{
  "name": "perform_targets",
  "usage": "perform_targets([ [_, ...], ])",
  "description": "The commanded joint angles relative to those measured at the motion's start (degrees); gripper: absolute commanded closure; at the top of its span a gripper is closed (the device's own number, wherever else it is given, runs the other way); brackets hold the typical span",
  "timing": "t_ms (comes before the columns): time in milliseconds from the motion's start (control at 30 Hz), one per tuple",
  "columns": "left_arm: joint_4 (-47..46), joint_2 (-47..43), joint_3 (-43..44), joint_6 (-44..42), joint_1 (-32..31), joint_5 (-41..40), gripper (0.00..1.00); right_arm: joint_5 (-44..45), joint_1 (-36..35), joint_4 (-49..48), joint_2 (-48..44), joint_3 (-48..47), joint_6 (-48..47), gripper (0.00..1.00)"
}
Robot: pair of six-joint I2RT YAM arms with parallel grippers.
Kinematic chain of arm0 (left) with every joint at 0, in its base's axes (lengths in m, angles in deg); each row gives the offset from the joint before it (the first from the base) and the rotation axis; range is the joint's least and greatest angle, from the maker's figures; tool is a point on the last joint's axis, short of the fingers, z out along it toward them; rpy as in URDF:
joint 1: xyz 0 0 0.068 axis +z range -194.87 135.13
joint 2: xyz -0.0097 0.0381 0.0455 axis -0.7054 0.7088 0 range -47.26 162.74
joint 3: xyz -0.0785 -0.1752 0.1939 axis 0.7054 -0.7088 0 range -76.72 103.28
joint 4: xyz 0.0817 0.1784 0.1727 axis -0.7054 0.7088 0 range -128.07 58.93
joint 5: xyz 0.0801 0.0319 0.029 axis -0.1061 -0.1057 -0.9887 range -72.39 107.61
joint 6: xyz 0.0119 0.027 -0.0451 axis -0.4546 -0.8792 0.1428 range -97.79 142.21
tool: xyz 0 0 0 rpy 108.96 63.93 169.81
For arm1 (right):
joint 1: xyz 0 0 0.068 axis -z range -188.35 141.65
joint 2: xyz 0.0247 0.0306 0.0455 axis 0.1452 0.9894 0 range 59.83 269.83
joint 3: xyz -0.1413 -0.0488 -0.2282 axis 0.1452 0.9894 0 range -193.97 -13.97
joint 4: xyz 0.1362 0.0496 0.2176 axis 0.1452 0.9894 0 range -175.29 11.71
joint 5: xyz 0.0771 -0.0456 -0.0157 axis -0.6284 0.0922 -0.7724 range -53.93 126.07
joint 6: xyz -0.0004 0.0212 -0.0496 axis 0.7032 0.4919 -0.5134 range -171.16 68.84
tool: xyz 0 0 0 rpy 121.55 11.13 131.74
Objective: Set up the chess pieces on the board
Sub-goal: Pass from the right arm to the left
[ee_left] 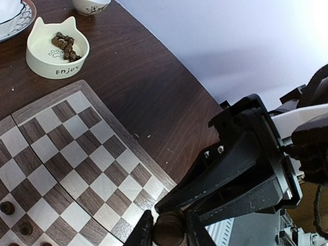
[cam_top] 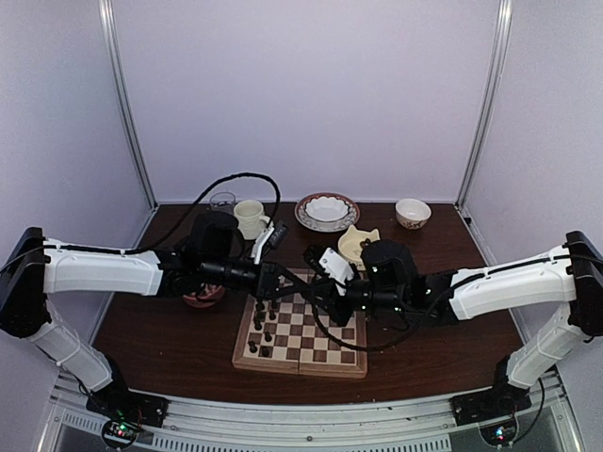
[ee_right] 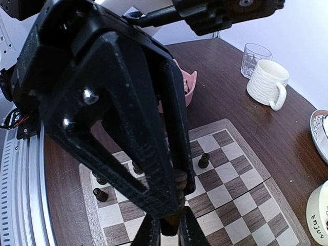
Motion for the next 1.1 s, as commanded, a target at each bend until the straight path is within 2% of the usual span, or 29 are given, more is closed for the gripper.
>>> perform_targets([
  [0, -3.05, 0.45, 1.54, 0.06, 0.3, 1.48, 0.82, 0.04, -0.73, 0.28, 0.66, -1.81, -1.28, 0.88],
  [67, -3.16, 0.48, 1.48, 0.01, 0.3, 1.67, 0.9, 0.42, -0.82, 0.38, 0.58, -1.85, -1.48, 0.87],
  [133, -3.24, 0.27, 1.38, 0.0, 0.3, 1.56, 0.93, 0.67, -0.86, 0.45, 0.49, -1.82, -1.5, 0.85],
  [333, -4.3, -0.77, 0.41, 0.56, 0.3, 0.74, 1.0, 1.52, -0.86, -2.61, -1.43, 0.58, -0.51, 0.53],
  [433, -5.58, -1.27, -0.02, 1.33, 0.3, 1.45, 1.0, 1.69, -0.86, -6.16, -3.91, 3.09, 1.47, 0.39],
  [500, -6.35, -2.22, -0.35, 1.53, 0.38, 1.91, 1.0, 1.27, -0.9, -8.91, -5.58, 4.64, 4.92, 0.35],
  [800, -17.18, -10.03, -7.21, 3.05, 0.39, 1.65, 1.0, -6.68, -0.78, -18.32, -10.11, 7.34, 17.9, 0.35],
  [967, -28.65, -10.15, -9.97, 9.34, 0.39, 4.36, 1.0, -8.99, -0.82, -20.43, -11.7, 7.33, 20.69, 0.43],
  [1067, -31.86, -9.55, -10.57, 13.0, 0.39, 4.54, 1.0, -10.25, -1.16, -18.62, -12.49, 6.41, 17.68, 0.5],
])
